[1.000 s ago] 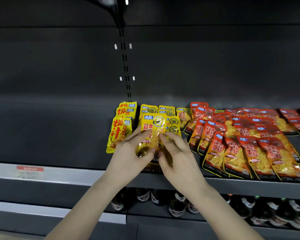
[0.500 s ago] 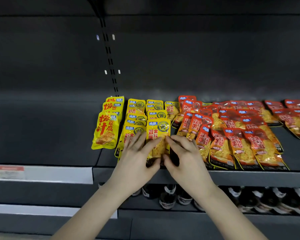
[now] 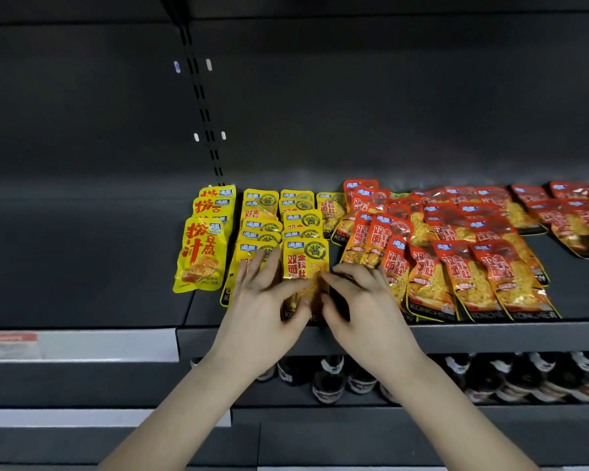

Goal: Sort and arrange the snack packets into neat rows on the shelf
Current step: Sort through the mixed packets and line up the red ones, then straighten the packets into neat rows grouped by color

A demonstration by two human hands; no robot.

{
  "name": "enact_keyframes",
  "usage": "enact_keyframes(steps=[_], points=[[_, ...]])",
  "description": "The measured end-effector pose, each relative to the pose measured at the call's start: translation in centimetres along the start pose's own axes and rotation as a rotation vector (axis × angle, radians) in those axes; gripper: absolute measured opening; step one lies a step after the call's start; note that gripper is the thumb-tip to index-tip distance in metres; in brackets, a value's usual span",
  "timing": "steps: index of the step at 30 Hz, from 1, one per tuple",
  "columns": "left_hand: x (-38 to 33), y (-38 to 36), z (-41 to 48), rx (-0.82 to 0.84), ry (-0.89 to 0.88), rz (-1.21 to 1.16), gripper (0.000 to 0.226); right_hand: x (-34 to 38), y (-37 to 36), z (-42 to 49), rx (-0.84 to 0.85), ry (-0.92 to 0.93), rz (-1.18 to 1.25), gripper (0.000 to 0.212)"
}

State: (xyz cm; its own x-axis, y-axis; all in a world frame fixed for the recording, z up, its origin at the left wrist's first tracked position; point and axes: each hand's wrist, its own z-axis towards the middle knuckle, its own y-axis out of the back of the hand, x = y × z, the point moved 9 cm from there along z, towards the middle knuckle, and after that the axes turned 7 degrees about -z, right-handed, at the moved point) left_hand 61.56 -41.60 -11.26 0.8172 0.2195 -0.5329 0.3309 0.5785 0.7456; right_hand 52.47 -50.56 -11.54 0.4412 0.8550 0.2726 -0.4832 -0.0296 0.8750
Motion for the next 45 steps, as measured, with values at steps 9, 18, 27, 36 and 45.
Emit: enact_keyframes(steps=[9, 18, 27, 36, 45], points=[[-3.4, -1.5, 3.4, 0.191, -0.059, 0.204, 0.075, -2.6, 1.7, 1.4, 0.028, -0.024, -0.136, 0.046], [-5.4, -6.0, 6.9, 0.428, -0.105, 0.397, 0.077, -7.4, 2.4, 2.4, 0.174, -0.111, -0.253, 0.059], [-6.1, -9.9, 8.8, 0.593, -0.058, 0.428, 0.099, -11.1, 2.3, 4.0, 0.296, -0.102, -0.315, 0.063], [-4.6, -12.0, 9.3, 0.782, 0.067, 0.439, 0.118, -12.2, -0.4, 4.6, 0.446, -0.052, -0.286, 0.061], [-5.4, -12.7, 9.1, 0.775, 0.123, 0.356, 0.120, -13.1, -0.3, 4.3, 0.452, -0.033, -0.274, 0.059]])
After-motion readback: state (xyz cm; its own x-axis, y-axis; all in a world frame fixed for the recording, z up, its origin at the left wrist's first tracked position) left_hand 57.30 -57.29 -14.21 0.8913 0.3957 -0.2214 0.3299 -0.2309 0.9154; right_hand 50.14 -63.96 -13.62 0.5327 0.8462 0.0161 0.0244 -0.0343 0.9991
